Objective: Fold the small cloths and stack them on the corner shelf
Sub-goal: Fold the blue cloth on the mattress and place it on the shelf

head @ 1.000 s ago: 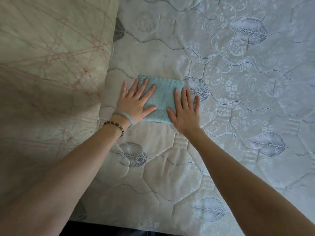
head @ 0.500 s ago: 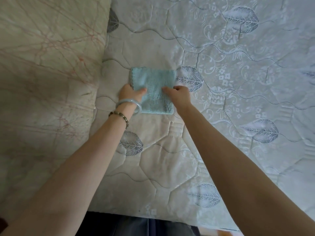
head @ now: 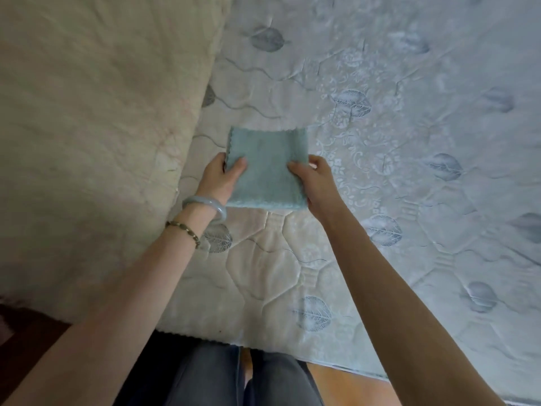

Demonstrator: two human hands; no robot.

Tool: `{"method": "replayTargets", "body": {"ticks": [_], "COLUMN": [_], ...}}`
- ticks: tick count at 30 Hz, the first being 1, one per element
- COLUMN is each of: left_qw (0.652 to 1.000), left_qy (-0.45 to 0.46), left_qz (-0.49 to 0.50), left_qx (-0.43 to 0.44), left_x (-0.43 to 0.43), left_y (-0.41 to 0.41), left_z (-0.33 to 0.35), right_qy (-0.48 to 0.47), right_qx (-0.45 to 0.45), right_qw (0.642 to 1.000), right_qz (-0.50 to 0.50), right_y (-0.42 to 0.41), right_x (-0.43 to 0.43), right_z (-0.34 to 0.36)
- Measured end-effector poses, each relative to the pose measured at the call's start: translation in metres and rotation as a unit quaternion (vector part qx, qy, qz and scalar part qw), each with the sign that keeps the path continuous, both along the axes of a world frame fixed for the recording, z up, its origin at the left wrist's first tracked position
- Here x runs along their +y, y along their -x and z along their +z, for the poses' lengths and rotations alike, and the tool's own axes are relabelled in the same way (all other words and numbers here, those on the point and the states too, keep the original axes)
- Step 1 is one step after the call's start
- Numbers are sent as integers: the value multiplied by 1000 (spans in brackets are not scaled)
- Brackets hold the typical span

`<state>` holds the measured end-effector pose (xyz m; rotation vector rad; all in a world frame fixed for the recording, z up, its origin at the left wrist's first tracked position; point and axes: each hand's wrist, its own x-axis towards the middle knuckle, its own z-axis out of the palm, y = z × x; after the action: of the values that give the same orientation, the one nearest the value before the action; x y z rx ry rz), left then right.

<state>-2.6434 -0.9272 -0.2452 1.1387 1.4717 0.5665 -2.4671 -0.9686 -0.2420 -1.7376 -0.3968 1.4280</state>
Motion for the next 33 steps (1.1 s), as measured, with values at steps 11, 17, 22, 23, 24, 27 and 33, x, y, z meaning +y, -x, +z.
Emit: {"method": "replayTargets", "body": {"ticks": [11, 17, 22, 23, 24, 27, 33], "left_qw": [997, 984, 960, 954, 948, 923, 870], "left_qy": [-73, -120, -154, -153, -150, -149, -137], "left_qz": [-33, -127, -224, -245, -267, -338, -451], "left_qx": [2, -30, -63, -75, -83, -109, -144], "left_x": [-25, -57, -98, -108, -120, -159, -241], "left_y": [-10, -38, -80, -91, -101, -135, -203], "left_z": [172, 240, 287, 295, 301, 323, 357], "right_qy": [-99, -160, -189, -190, -188, -187, -167], "right_qx": [53, 34, -26, -37, -45, -67, -124], "right_qw": [993, 976, 958, 953, 948, 931, 891], "right_qz": [-44, -141, -213, -232, -253, -305, -404], "right_y": [-12, -21, -39, -44, -48, -62, -91], "right_x": [-49, -117, -192, -209, -227, -281, -384], "right_z": [168, 249, 301, 310, 318, 340, 375]}}
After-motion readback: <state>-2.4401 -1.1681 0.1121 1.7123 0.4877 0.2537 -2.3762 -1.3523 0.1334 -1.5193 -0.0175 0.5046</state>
